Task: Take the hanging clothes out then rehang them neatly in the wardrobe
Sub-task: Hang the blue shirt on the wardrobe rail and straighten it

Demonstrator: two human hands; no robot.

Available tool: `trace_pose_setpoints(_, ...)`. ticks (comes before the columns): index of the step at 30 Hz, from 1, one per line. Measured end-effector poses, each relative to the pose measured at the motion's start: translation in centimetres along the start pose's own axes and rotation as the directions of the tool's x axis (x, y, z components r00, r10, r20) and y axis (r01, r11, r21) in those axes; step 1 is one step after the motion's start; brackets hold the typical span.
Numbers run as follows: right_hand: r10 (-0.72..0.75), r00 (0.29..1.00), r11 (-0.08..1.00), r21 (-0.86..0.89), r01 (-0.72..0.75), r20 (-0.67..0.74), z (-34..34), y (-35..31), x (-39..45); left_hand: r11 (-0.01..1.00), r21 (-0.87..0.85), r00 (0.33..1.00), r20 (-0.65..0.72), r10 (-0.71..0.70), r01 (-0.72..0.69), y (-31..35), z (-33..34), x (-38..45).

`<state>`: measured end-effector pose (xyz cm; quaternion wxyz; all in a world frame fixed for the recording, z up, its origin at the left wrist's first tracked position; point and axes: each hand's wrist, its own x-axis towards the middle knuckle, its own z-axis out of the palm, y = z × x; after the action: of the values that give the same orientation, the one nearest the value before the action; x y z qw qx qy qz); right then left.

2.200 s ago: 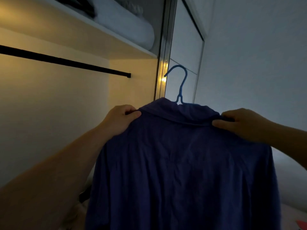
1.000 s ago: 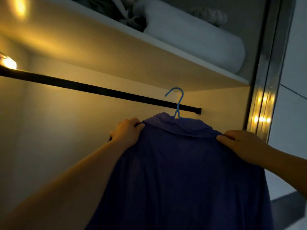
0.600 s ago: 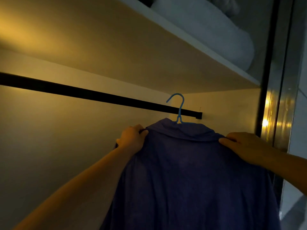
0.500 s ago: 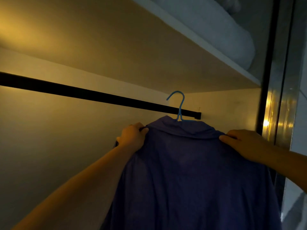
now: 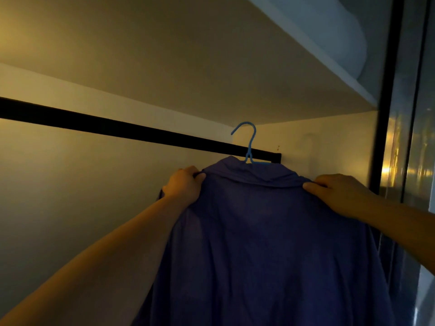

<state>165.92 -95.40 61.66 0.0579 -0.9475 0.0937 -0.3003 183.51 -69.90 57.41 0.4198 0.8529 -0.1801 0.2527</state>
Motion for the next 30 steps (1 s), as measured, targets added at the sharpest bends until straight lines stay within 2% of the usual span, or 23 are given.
trace_pose_setpoints(12,0.004,1.000,0.997,-0.081,-0.004,0.002,4.3,2.7,6.3,0.999,0.038,1.000,-0.019,-0.012,0.012,-0.7,5.9,6.1)
trace_pose_setpoints(18,0.048,0.999,0.994,-0.103,-0.046,0.013,5.9,4.1,8.0,0.998,0.028,0.998,-0.007,0.056,-0.056,-0.6,9.4,8.8)
trace_pose_setpoints(26,0.096,0.994,0.971,-0.216,-0.104,-0.048,7.7,5.5,8.6,0.998,-0.020,0.998,0.034,0.060,-0.060,-0.4,12.7,10.8)
trace_pose_setpoints(30,0.112,0.993,0.949,-0.290,-0.121,-0.047,8.6,5.8,7.6,0.998,-0.020,0.992,0.102,0.067,-0.065,-1.2,14.1,10.6)
